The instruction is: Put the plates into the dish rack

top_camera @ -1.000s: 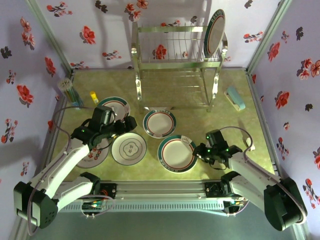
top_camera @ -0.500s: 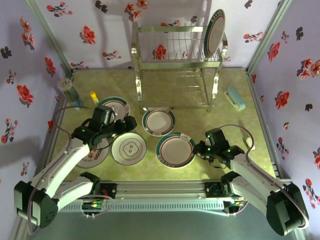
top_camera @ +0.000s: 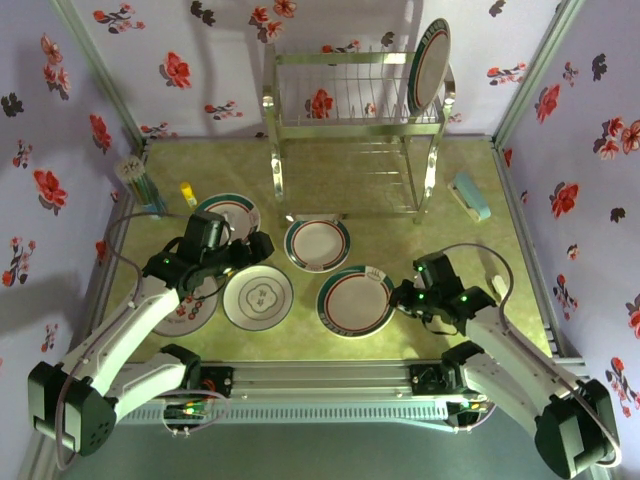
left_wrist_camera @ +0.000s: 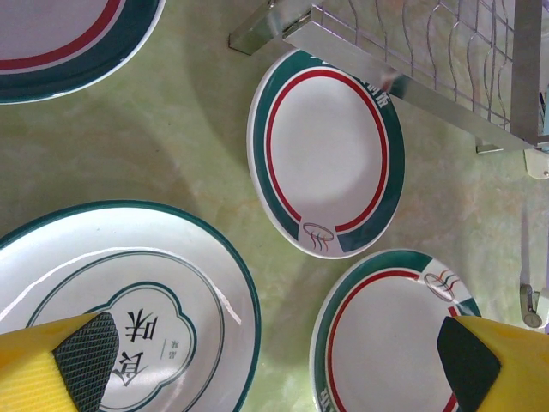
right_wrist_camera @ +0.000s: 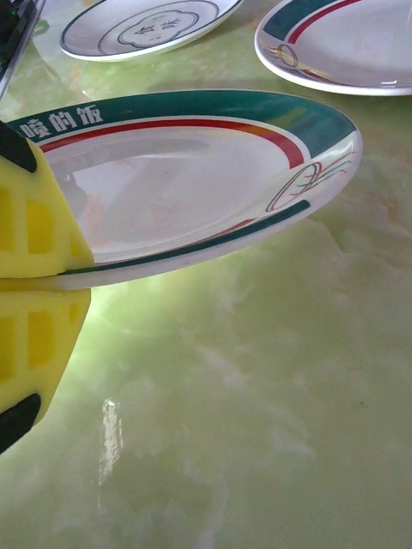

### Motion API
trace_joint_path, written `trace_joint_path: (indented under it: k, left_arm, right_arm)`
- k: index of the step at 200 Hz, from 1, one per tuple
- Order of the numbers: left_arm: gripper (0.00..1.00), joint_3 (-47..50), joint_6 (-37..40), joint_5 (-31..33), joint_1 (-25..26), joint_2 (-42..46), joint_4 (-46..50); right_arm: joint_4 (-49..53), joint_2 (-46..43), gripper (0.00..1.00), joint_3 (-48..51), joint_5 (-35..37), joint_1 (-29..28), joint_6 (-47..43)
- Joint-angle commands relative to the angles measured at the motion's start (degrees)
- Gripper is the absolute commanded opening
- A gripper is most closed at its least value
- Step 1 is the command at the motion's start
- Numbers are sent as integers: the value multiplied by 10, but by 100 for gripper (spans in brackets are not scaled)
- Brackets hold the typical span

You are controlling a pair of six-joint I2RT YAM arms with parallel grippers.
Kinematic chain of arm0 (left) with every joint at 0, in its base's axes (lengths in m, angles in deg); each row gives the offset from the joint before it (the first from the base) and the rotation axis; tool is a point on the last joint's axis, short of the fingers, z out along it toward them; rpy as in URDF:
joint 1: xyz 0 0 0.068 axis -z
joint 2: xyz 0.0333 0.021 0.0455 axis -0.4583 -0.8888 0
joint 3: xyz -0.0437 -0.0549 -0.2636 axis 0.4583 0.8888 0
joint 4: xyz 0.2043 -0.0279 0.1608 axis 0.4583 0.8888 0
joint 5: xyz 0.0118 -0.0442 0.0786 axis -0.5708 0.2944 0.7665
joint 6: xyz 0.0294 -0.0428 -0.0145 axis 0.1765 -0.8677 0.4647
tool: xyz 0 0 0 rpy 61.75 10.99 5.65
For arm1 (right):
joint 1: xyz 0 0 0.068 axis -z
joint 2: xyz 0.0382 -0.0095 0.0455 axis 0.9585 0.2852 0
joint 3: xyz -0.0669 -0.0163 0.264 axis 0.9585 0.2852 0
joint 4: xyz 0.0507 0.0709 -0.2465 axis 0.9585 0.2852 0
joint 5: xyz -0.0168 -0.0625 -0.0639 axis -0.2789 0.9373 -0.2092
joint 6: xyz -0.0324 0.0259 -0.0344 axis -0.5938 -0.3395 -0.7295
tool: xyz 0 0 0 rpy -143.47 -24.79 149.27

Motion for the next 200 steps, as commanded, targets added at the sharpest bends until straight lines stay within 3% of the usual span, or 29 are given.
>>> trace_joint_path:
  k: [1,77,163,200]
  left_arm:
    - [100,1,-10,5,5,-3,1]
    - [100,-27,-12,58,5,2,43]
    - [100,-123,49,75,3,-48,65]
    - [100,-160,82,113,-10,-62,102]
  right_arm:
    - [58,-12,0,-35,14,-8,-22]
    - [165,8,0,-196,38,-24,-105]
    - [277,64,0,-429,128,-23,-217]
    - [297,87,0,-540,143,-23,-241]
